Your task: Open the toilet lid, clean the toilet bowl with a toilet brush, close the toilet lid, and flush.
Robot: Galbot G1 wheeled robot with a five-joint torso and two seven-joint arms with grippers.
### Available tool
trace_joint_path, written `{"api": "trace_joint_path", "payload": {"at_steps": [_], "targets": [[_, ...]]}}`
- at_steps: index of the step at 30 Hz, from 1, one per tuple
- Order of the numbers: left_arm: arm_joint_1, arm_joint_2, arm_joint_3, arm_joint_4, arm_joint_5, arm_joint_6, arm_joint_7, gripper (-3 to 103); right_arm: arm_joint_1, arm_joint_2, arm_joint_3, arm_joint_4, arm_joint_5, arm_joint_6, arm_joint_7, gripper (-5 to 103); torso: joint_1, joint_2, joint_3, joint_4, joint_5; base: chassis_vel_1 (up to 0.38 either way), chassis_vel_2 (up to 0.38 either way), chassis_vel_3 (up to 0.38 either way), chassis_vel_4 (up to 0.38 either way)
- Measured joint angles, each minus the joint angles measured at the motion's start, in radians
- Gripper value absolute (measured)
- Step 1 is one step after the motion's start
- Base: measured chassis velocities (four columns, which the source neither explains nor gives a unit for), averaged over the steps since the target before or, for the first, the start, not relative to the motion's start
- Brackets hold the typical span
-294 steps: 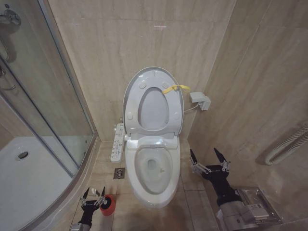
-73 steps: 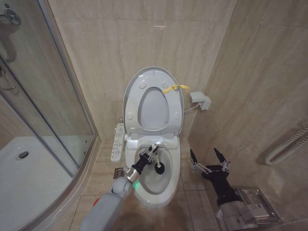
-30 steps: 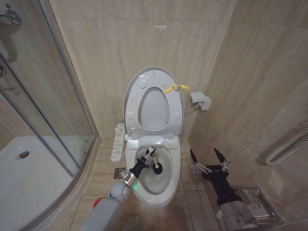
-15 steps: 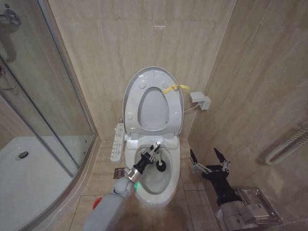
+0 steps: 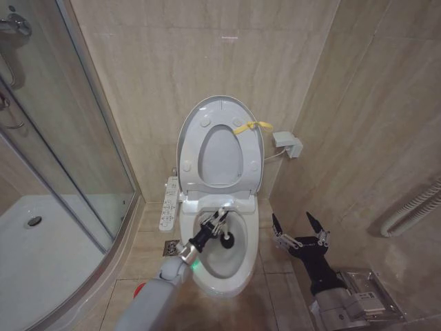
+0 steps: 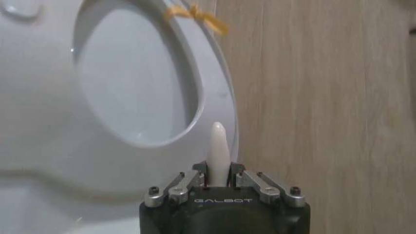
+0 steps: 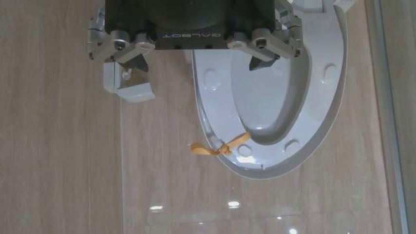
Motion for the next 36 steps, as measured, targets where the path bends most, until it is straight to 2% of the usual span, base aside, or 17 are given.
{"api": "trace_joint_path", "payload": {"at_steps": [4,10,14,23,30,36], "targets": [[-0.008,-0.012,-0.01,0.026,0.025,-0.008,0.002,21,0.0,0.0,0.0,0.0,0.0,0.0,0.0,100,0.0,0.0,0.0,0.0001,0.0,0.0,0.0,0.0,0.0],[0.015,0.015,-0.03,0.089,0.063,-0.049,0.033,21,0.0,0.0,0.0,0.0,0.0,0.0,0.0,100,0.0,0.0,0.0,0.0011,0.0001,0.0,0.0,0.0,0.0],[0.015,0.015,-0.045,0.1,0.088,-0.062,0.047,21,0.0,0.0,0.0,0.0,0.0,0.0,0.0,100,0.0,0.0,0.0,0.0009,0.0001,0.0,0.0,0.0,0.0],[0.002,-0.013,-0.014,0.029,0.019,-0.025,0.024,21,0.0,0.0,0.0,0.0,0.0,0.0,0.0,100,0.0,0.0,0.0,-0.0001,0.0001,0.0,0.0,0.0,0.0],[0.017,0.009,-0.035,0.114,0.035,-0.061,0.064,21,0.0,0.0,0.0,0.0,0.0,0.0,0.0,100,0.0,0.0,0.0,0.001,0.0003,0.0,0.0,0.0,0.0],[0.012,0.014,-0.041,0.1,0.044,-0.063,0.068,21,0.0,0.0,0.0,0.0,0.0,0.0,0.0,100,0.0,0.0,0.0,0.0006,0.0001,0.0,0.0,0.0,0.0]]}}
